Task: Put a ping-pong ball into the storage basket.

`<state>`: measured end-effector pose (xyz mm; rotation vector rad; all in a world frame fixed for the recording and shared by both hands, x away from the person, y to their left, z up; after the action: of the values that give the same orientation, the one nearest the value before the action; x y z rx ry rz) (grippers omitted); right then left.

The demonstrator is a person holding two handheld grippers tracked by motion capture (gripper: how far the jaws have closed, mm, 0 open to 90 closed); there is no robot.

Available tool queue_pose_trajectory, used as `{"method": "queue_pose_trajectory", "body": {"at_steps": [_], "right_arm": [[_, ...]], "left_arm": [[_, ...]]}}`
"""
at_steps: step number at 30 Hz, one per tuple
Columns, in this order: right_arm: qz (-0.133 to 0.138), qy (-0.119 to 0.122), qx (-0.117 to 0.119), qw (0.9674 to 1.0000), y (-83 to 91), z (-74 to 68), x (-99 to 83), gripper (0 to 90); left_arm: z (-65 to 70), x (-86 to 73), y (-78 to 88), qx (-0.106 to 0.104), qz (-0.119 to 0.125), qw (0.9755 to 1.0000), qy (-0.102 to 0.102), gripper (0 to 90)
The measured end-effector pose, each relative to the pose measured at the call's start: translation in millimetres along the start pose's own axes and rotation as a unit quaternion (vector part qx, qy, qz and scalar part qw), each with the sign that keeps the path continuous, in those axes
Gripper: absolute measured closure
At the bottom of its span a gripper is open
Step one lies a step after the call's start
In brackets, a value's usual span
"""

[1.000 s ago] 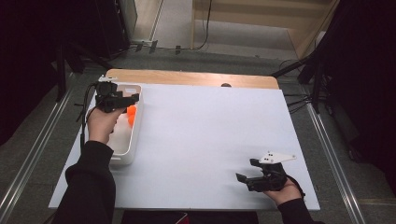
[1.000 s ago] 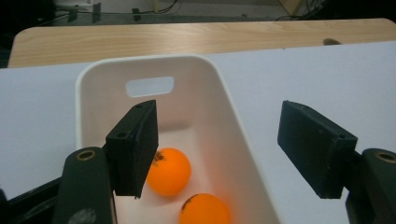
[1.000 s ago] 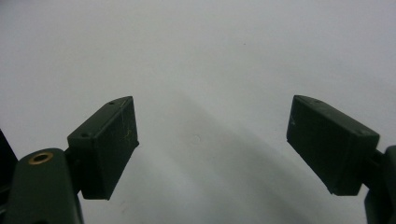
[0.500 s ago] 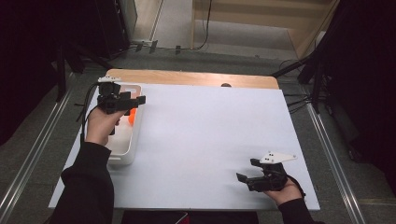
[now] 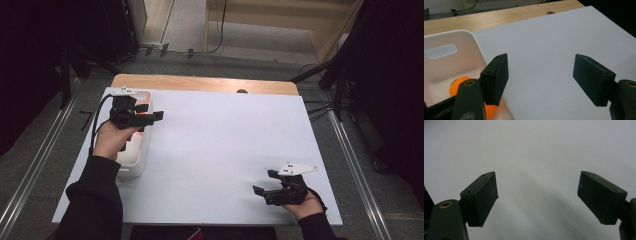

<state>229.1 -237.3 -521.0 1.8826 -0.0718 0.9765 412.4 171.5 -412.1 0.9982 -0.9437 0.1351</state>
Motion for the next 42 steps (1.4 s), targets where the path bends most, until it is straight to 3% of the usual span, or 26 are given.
{"method": "queue_pose_trajectory", "body": {"at_steps": [19, 25, 31, 42], "right_arm": [[0.000, 0.000, 0.001, 1.0000, 0.3, 0.3, 0.1, 14.9], [0.001, -0.001, 0.000, 1.0000, 0.3, 0.4, 0.1, 14.9], [0.002, -0.002, 0.000, 1.0000, 0.6, 0.5, -0.1, 14.9], [0.000, -0.001, -0.002, 1.0000, 0.7, 0.3, 0.0, 14.9]], "left_arm": [[30.0, -13.1, 6.7, -0.023, -0.008, 0.9988, -0.043, 26.2], [37.5, -14.3, 10.9, -0.034, 0.005, 0.9983, -0.047, 26.0], [44.2, -20.3, 12.0, -0.039, 0.003, 0.9974, -0.061, 26.0], [53.3, -31.7, 15.0, -0.047, 0.011, 0.9965, -0.069, 26.0]]}}
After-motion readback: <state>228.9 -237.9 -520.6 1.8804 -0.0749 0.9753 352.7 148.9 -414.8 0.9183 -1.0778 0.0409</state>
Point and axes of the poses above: each handheld gripper's, and its own axes: y roughly backward along the jaws, x roughly out of its top, z roughly to its right, the point moved 4 cm from there along -y, roughly forward along the jaws, and after that the axes turned 5 degrees about -z, right-handed, at the moved point
